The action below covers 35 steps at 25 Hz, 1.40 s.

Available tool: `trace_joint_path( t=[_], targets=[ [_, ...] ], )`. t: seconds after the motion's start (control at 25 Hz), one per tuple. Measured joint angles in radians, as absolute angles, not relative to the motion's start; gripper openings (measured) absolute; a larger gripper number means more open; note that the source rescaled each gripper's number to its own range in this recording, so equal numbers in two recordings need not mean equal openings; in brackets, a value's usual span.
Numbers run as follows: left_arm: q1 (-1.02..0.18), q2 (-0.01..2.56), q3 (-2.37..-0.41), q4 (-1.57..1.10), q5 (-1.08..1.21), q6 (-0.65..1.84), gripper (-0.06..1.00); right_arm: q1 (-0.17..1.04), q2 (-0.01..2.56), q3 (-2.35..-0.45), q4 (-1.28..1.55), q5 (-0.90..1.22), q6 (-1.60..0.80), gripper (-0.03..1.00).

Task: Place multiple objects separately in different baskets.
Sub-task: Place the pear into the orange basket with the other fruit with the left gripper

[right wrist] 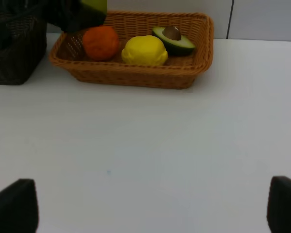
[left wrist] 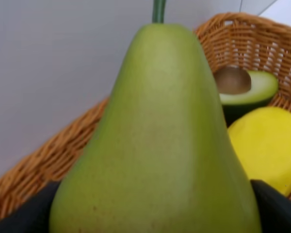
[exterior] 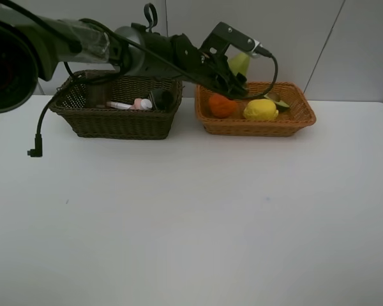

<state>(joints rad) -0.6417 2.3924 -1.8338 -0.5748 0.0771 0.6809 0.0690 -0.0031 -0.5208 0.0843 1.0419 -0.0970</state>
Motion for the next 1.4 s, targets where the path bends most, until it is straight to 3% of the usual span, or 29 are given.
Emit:
trace_joint_path(
  t=[0.6,0.84,1.4],
  targets=[
    [-0.642,2.429,-1.836,-0.577,0.099,0.665,0.93,0.069,-0.003,-0.521,0.085,1.042,-0.097,1.00],
    [-0.645,2.429,-1.837,-0.580,0.097,0.684,0.99,0.069,-0.003,-0.521,0.087,1.042,-0.097,1.00],
    [-0.653,2.424,-1.838,-0.581,0.126,0.684,1.00,0.069,-0.003,-0.521,0.088,1.042,-0.097,1.00]
  ],
)
